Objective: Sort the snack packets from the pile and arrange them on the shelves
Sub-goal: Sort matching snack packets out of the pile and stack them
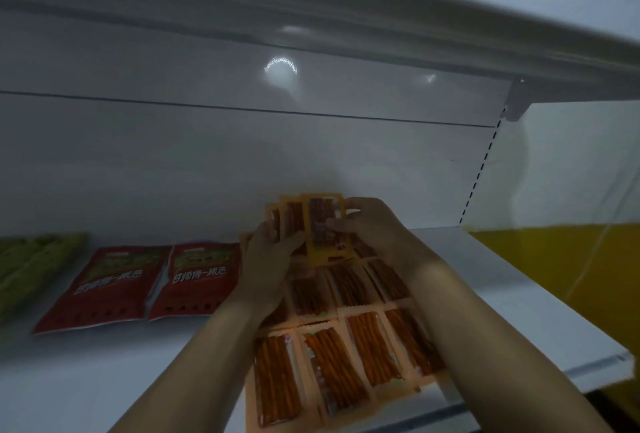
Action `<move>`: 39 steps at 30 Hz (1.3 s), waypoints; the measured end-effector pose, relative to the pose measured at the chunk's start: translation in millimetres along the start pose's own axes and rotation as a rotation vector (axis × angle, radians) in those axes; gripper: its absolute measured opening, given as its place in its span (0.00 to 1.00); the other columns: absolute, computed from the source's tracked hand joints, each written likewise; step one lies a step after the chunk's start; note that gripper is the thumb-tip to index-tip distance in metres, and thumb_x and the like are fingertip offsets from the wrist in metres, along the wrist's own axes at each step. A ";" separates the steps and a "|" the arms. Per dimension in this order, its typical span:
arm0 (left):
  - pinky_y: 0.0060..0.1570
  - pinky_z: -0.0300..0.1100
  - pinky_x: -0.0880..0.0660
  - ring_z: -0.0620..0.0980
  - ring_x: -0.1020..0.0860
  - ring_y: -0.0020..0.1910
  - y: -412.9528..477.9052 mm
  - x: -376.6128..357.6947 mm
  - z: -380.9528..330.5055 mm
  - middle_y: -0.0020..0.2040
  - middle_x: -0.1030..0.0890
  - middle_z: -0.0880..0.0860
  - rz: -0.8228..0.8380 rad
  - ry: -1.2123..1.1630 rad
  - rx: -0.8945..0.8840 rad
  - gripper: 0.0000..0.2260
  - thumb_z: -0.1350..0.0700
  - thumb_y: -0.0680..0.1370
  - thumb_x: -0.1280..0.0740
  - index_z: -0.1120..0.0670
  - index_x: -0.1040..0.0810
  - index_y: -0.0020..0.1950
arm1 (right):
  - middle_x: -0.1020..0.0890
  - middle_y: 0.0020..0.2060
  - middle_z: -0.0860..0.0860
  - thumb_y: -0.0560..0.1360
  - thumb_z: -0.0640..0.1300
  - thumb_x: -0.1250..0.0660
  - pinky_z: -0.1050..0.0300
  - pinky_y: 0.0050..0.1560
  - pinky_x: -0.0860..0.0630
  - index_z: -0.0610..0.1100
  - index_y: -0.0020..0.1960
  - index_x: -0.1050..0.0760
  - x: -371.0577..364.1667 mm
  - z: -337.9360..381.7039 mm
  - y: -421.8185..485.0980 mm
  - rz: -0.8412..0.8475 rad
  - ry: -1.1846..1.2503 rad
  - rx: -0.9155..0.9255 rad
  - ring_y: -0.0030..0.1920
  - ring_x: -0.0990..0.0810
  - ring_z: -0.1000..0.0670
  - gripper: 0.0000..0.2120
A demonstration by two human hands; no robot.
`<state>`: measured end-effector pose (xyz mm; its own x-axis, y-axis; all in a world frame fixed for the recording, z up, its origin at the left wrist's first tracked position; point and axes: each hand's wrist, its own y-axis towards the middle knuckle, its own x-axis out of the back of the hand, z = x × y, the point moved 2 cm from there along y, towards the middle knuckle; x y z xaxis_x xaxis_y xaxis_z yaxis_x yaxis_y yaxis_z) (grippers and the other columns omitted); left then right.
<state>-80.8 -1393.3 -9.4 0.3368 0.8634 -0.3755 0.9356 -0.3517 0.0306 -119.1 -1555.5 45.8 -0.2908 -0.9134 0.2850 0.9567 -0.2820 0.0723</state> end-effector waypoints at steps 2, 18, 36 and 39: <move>0.25 0.41 0.24 0.55 0.17 0.34 0.3 0.5 -0.8 0.54 0.18 0.64 -0.020 0.004 0.008 0.13 0.65 0.80 0.35 0.62 0.28 0.64 | 0.14 0.41 0.47 0.71 0.36 0.24 0.60 0.36 0.20 0.41 0.49 0.17 3.9 -1.5 2.7 -0.017 0.017 0.004 0.37 0.15 0.51 0.08; 0.26 0.40 0.24 0.54 0.18 0.40 0.2 -5.6 -4.2 0.54 0.18 0.60 0.009 -0.011 0.067 0.12 0.59 0.81 0.35 0.60 0.24 0.64 | 0.14 0.41 0.44 0.72 0.25 0.40 0.59 0.43 0.22 0.46 0.41 0.16 -2.7 -16.4 6.1 0.028 -0.103 0.213 0.41 0.15 0.46 0.21; 0.25 0.42 0.22 0.49 0.18 0.31 1.3 -0.7 -6.4 0.42 0.19 0.58 -0.016 -0.009 0.070 0.07 0.68 0.80 0.39 0.62 0.23 0.54 | 0.22 0.32 0.49 0.72 0.32 0.27 0.66 0.25 0.28 0.38 0.50 0.18 65.4 -70.7 42.1 -0.269 -0.254 -0.131 0.30 0.25 0.52 0.08; 0.25 0.42 0.22 0.50 0.18 0.30 0.6 0.3 -6.8 0.42 0.20 0.58 -0.018 -0.012 0.070 0.07 0.68 0.80 0.38 0.63 0.23 0.55 | 0.21 0.34 0.48 0.73 0.33 0.28 0.65 0.27 0.28 0.39 0.49 0.17 61.5 -83.7 48.3 -0.242 -0.273 -0.160 0.30 0.25 0.54 0.07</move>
<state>-79.5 -1390.8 -3.2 0.3179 0.8659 -0.3863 0.9318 -0.3605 -0.0412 -92.0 -1649.9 -13.2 -0.4728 -0.7090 0.5232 0.8402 -0.5417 0.0252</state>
